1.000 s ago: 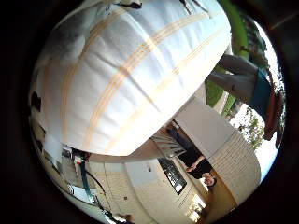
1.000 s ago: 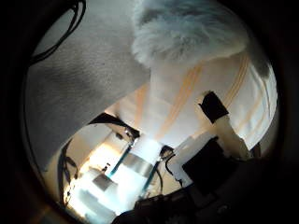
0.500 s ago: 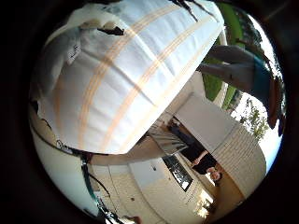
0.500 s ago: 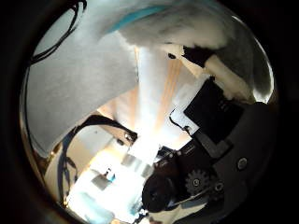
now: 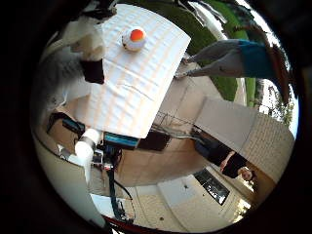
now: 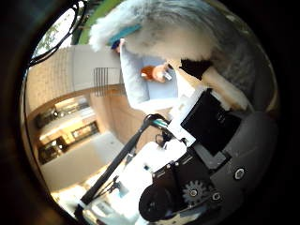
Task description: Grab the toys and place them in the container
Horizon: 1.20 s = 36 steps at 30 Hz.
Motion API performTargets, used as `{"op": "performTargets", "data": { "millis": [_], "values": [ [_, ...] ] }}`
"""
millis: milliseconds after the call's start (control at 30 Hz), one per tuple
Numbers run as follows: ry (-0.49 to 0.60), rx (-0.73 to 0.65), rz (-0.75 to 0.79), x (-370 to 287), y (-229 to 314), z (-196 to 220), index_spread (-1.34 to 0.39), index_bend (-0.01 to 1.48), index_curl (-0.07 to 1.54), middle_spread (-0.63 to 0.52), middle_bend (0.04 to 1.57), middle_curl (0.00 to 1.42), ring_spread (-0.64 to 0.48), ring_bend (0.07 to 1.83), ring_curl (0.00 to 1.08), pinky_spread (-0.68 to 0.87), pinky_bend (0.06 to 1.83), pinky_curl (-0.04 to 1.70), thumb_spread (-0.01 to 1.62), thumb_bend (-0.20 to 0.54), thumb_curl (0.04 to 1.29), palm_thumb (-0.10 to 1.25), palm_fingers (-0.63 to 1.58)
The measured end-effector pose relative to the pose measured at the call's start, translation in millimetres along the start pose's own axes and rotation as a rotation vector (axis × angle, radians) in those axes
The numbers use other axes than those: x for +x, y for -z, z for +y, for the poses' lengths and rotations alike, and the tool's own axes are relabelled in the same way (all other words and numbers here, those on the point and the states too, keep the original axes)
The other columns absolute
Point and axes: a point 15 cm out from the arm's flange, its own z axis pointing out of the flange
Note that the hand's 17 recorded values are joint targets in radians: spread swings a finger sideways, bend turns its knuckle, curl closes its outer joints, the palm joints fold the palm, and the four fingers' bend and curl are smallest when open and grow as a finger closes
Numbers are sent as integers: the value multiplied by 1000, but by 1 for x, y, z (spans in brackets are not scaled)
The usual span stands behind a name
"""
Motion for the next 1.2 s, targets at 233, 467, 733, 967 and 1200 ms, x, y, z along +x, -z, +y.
{"op": "performTargets", "data": {
  "millis": [233, 467, 733, 967, 1200],
  "values": [
    [97, 22, -24, -94, -22, -89, -941, 659, 225, -277, 1130, 1052, -114, 1384, 839, 173, 1475, 750, 1161, -14, 617, 997, 889],
    [115, -47, -38, -121, -83, -157, -908, 764, 304, -252, 1062, 1040, -66, 1342, 793, 198, 1419, 773, 1202, -36, 589, 867, 820],
    [115, -235, -54, -124, -165, -186, -385, 677, 368, -77, 527, 742, 155, 886, 584, 336, 1010, 641, 1235, -24, 528, 809, -132],
    [183, -281, -71, -127, -179, -186, -443, 332, 263, 48, 125, 474, 297, 466, 364, 430, 776, 458, 1188, -21, 501, 815, -209],
    [184, -198, -72, -105, -144, -178, -463, 191, 245, 83, 116, 354, 318, 364, 323, 465, 678, 389, 1145, -28, 489, 822, -126]
  ]
}}
